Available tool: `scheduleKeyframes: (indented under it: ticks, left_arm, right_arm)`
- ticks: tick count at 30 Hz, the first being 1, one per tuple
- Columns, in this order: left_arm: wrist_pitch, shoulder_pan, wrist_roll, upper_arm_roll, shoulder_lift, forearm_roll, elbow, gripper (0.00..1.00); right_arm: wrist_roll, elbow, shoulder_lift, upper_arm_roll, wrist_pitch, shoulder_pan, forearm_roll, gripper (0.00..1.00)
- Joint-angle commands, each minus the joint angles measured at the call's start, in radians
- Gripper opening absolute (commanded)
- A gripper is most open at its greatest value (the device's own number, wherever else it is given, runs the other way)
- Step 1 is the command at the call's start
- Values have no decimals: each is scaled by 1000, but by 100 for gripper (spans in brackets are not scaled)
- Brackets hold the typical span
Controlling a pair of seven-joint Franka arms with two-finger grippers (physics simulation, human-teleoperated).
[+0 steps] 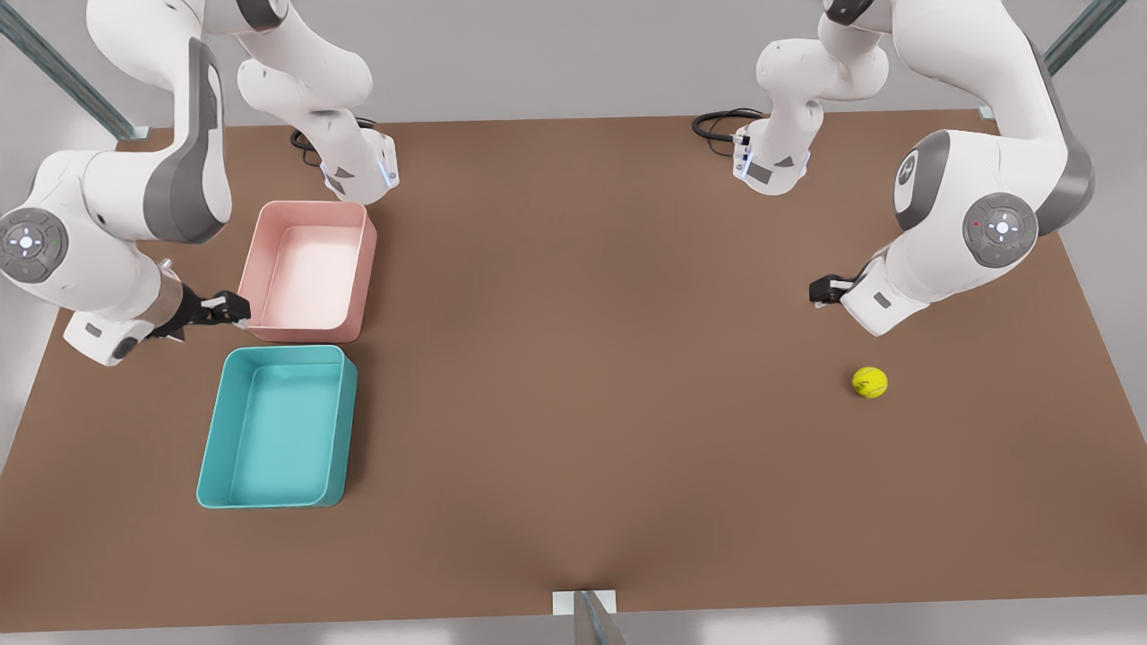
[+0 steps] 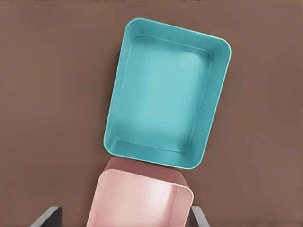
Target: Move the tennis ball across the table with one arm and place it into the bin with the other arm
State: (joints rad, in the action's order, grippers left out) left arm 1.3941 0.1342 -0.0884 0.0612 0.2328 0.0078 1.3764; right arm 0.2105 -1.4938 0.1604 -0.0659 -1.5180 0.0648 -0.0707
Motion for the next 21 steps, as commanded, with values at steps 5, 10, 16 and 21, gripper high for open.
scheduleKeyframes:
  ticks: [5,10,16,21]
  left_arm:
    - [51,-24,280,-24,57,17,6,21]
    - [460,-163,1544,-64,250,14,62,21]
    - [661,-245,2244,-172,323,-9,211,21]
    - [833,-294,2379,-181,365,-8,291,21]
  right_arm:
    - [-191,7,41,-2,4,13,0,100]
    - [-191,12,59,-2,1,13,-3,100]
    - [-191,17,68,0,-7,13,0,100]
    - [-181,18,73,-3,-7,12,3,100]
